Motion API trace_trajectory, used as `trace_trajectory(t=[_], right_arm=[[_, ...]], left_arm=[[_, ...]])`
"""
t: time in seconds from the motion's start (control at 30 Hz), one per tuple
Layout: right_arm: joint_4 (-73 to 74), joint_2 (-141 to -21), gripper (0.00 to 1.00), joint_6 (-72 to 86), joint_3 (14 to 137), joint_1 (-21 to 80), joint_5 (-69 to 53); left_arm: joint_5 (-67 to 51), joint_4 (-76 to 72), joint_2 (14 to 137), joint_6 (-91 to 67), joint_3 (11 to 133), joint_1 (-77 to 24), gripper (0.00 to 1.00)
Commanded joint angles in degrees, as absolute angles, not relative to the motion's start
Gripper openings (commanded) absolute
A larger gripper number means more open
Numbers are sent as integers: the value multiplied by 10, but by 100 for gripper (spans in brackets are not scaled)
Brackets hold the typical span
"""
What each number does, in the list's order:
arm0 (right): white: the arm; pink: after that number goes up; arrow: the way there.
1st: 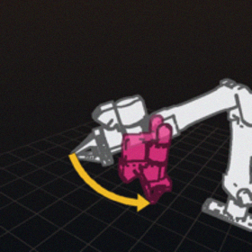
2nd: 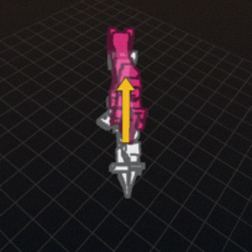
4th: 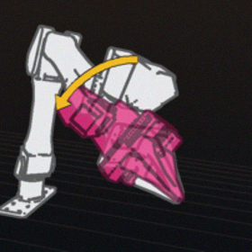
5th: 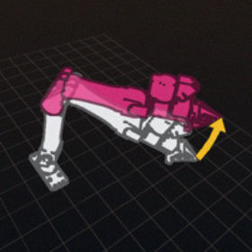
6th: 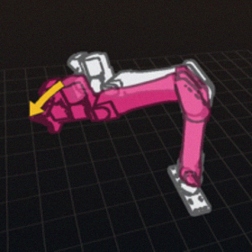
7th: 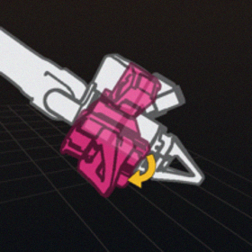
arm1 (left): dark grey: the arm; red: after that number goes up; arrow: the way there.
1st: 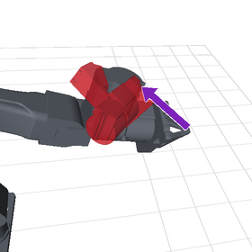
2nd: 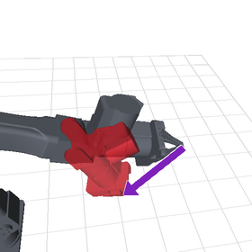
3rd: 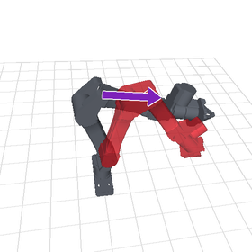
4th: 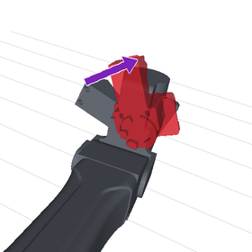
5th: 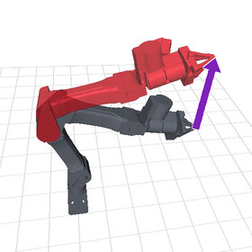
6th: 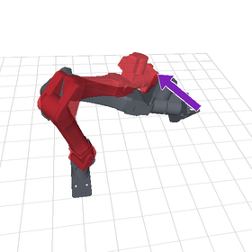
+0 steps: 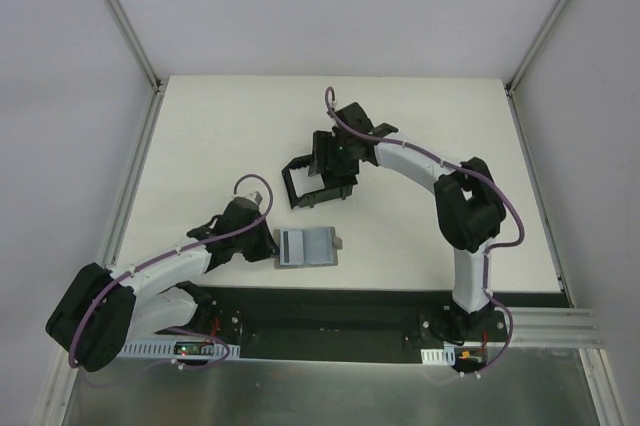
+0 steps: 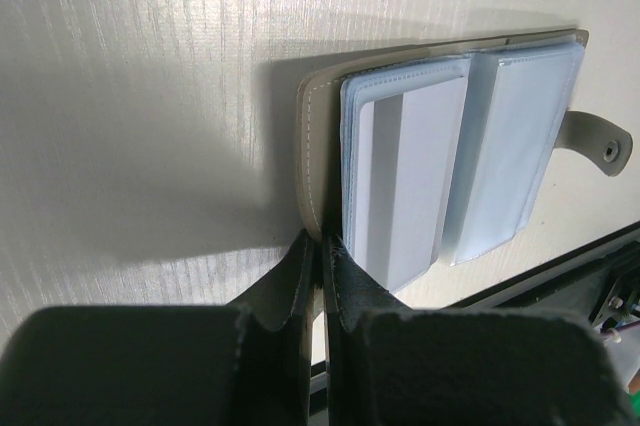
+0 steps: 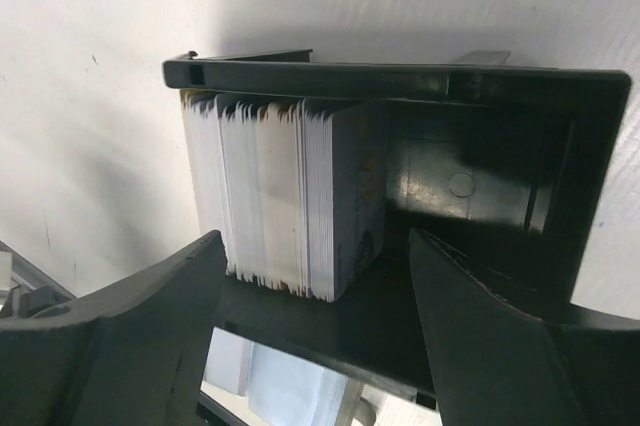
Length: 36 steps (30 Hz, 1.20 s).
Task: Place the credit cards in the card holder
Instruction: Pick up the credit card from the storage box.
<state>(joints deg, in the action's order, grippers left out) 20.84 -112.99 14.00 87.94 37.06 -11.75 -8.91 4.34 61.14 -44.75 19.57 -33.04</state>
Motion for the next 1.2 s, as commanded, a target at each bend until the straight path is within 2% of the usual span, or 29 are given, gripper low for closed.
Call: trace_trajectory(t=[0.0,0.33,0.63,0.97,1.17], right_arm=[[197,-1150,76,134,905,367,-175],[158,-1196,77,167,910,366,-239],[127,-1158,60,178,881,360,-249],[121,-1137,47,180,860,355,-248],[120,-1128,43,179,860,355,-250]], left_arm=[[-62,86,628,-429,200,-333,0],[-66,85,642,-424,209,-334,0],[-67,84,644,-422,213,-334,0],[-68,85,650,-421,215,-333,0],[-69,83,656,-420,218,-334,0]])
